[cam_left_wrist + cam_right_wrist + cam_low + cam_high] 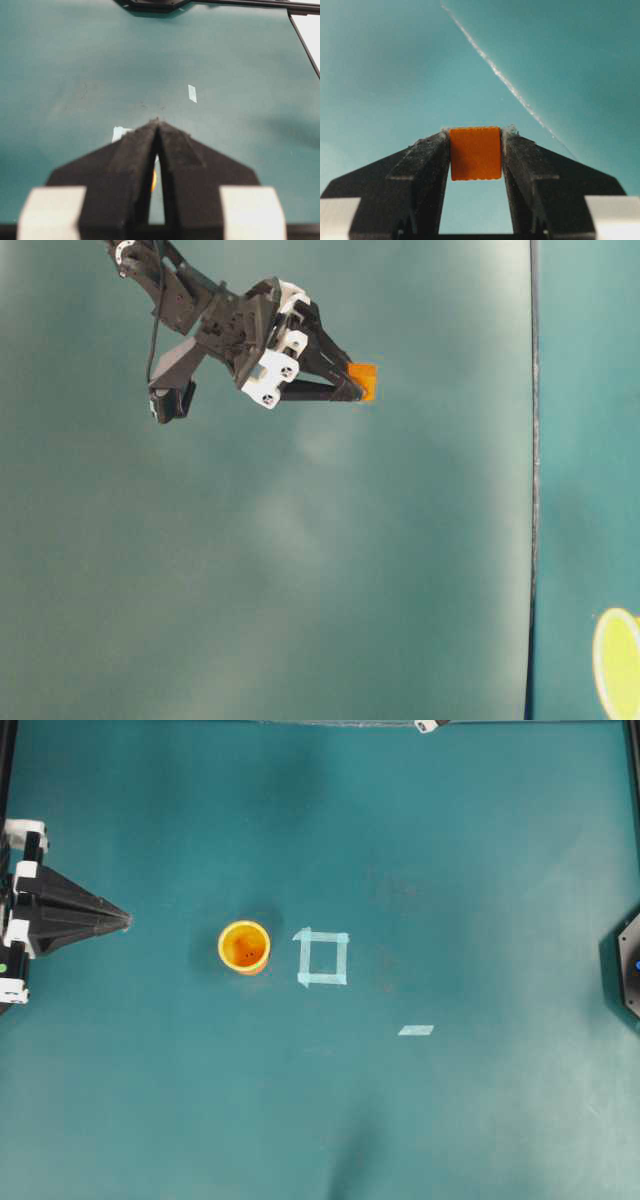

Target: Move the block backward with right arm.

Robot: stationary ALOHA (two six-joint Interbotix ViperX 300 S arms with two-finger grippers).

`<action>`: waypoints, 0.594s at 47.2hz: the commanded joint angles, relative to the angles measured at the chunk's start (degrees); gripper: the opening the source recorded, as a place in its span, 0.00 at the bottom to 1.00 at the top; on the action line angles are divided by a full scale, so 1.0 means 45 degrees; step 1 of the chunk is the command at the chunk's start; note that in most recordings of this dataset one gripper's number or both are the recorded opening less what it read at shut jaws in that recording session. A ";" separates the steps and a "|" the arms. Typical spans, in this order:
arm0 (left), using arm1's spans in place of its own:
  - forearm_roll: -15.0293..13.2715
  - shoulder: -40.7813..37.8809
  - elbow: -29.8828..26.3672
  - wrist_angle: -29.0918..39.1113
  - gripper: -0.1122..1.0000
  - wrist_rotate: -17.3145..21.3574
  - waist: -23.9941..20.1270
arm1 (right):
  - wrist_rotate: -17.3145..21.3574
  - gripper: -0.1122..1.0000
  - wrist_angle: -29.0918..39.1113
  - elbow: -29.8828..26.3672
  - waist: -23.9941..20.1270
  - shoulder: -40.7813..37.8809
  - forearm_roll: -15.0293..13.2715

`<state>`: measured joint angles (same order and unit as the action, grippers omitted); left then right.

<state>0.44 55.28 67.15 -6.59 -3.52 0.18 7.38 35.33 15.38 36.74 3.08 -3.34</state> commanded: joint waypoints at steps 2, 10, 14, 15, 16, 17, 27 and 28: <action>0.0039 -0.0039 -0.0371 -0.0059 0.10 0.0000 0.0020 | 0.0000 0.46 -0.0039 -0.0176 0.0020 0.0176 -0.0020; 0.0020 -0.0059 -0.0371 -0.0078 0.10 0.0000 0.0020 | 0.0000 0.46 -0.0039 -0.0195 0.0020 0.0176 -0.0020; 0.0020 -0.0059 -0.0371 -0.0059 0.10 0.0000 0.0020 | 0.0000 0.46 -0.0059 -0.0176 0.0020 0.0176 -0.0020; 0.0020 -0.0059 -0.0371 -0.0059 0.10 0.0000 0.0000 | 0.0000 0.46 -0.0059 -0.0195 0.0020 0.0176 -0.0039; 0.0020 -0.0059 -0.0371 -0.0059 0.10 0.0000 0.0020 | 0.0000 0.46 -0.0059 -0.0176 0.0020 0.0176 -0.0020; 0.0020 -0.0059 -0.0371 -0.0078 0.10 0.0000 0.0020 | -0.0020 0.46 -0.0059 -0.0195 0.0020 0.0176 -0.0020; 0.0020 -0.0039 -0.0371 -0.0078 0.10 0.0000 0.0000 | 0.0000 0.46 -0.0078 -0.0195 0.0020 0.0156 -0.0020; 0.0020 -0.0059 -0.0371 -0.0059 0.10 0.0000 0.0020 | 0.0000 0.46 -0.0078 -0.0195 0.0000 0.0156 -0.0020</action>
<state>0.44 55.28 67.15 -6.68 -3.52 0.18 7.29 35.33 15.38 36.74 3.08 -3.34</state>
